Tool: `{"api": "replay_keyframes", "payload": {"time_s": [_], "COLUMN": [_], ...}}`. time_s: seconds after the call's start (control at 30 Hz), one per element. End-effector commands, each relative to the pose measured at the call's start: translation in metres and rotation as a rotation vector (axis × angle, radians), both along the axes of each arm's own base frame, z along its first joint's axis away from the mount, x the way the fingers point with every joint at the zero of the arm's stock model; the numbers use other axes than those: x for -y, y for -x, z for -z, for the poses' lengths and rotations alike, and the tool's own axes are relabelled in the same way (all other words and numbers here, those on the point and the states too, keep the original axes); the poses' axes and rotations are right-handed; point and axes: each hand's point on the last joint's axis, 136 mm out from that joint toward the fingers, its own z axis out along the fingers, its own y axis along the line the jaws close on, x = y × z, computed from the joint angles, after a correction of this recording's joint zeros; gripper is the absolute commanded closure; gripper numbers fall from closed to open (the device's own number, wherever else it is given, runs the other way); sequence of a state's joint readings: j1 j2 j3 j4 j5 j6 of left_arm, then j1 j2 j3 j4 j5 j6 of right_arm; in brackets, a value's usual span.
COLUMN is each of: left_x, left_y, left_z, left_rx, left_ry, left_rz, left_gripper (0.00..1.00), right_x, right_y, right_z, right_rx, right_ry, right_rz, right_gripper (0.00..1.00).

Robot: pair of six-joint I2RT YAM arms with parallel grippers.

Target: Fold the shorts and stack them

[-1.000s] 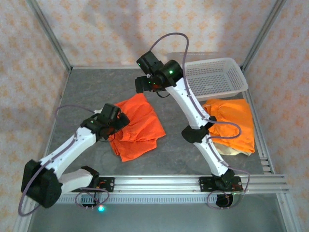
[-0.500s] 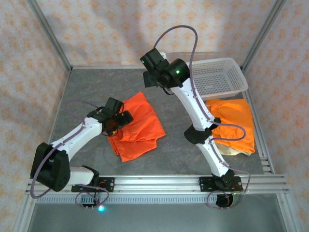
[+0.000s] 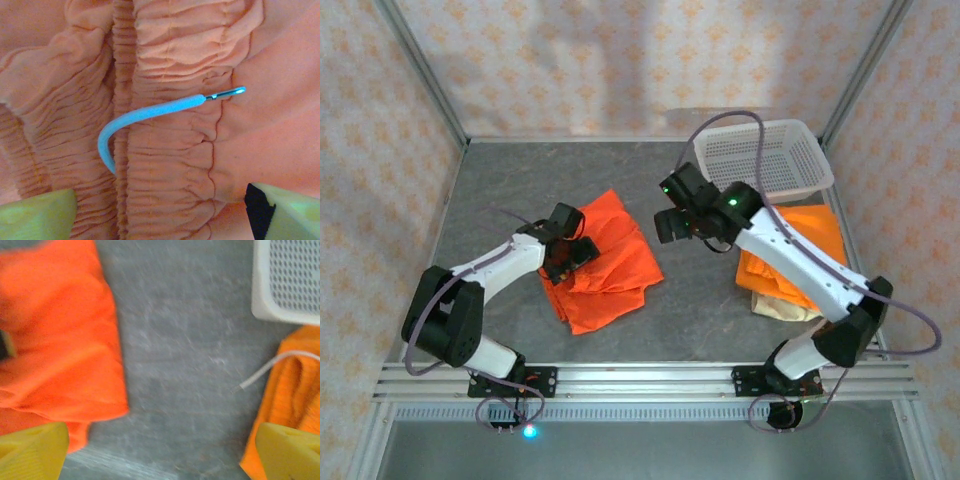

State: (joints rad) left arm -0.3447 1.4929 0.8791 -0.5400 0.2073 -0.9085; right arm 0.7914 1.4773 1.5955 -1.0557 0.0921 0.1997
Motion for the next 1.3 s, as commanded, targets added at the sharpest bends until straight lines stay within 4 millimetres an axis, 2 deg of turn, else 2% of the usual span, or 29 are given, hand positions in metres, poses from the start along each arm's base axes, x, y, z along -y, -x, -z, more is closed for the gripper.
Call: {"api": "replay_keyframes", "payload": {"time_s": [0.0,0.13,0.27,0.37,0.43,0.47,0.57,0.63,0.83,0.9,0.97,1.07,1.17,1.27], "left_x": [0.005,0.002,0.003,0.005,0.004,0.005,0.013,0.023,0.056,0.052,0.040,0.013,-0.021,-0.052], "left_y": [-0.013,-0.016,-0.018,-0.024,-0.028,-0.031,-0.042,-0.050,-0.067,-0.065,-0.056,-0.033,-0.003,0.028], "left_z": [-0.003,0.006,0.014,0.006,-0.011,-0.021,-0.058,-0.085,-0.144,-0.160,-0.168,-0.151,-0.108,-0.055], "left_rx": [0.017,0.000,-0.022,0.001,0.026,0.046,0.108,0.151,0.240,0.264,0.284,0.274,0.201,0.127], "left_ry": [0.010,-0.021,-0.026,-0.029,-0.047,-0.052,-0.044,-0.043,-0.006,-0.020,-0.055,-0.109,-0.164,-0.208], "left_rz": [0.000,0.000,0.004,0.015,0.032,0.042,0.090,0.130,0.223,0.227,0.216,0.179,0.120,0.022], "left_gripper": [0.16,0.29,0.55,0.84,0.97,1.00,1.00,1.00,1.00,1.00,1.00,1.00,0.97,0.89], "right_x": [-0.034,-0.047,-0.052,-0.047,-0.038,-0.035,-0.025,-0.017,-0.001,0.002,0.003,0.003,0.003,0.003], "right_y": [-0.006,-0.007,-0.010,-0.011,-0.013,-0.014,-0.015,-0.016,-0.015,-0.015,-0.015,-0.015,-0.014,-0.011], "right_z": [0.012,0.031,0.037,0.044,0.050,0.054,0.060,0.058,0.047,0.049,0.053,0.058,0.063,0.071], "right_rx": [-0.018,-0.048,-0.051,-0.052,-0.049,-0.051,-0.062,-0.051,-0.040,-0.041,-0.050,-0.062,-0.075,-0.102], "right_ry": [-0.069,-0.061,-0.068,-0.034,0.004,0.015,0.020,0.018,-0.062,-0.061,-0.054,-0.047,-0.041,-0.032], "right_rz": [-0.084,-0.106,-0.112,-0.100,-0.075,-0.064,-0.027,-0.008,0.020,0.027,0.031,0.030,0.026,0.022], "right_gripper": [0.06,0.07,0.07,0.07,0.07,0.07,0.07,0.07,0.06,0.06,0.06,0.06,0.06,0.06]}}
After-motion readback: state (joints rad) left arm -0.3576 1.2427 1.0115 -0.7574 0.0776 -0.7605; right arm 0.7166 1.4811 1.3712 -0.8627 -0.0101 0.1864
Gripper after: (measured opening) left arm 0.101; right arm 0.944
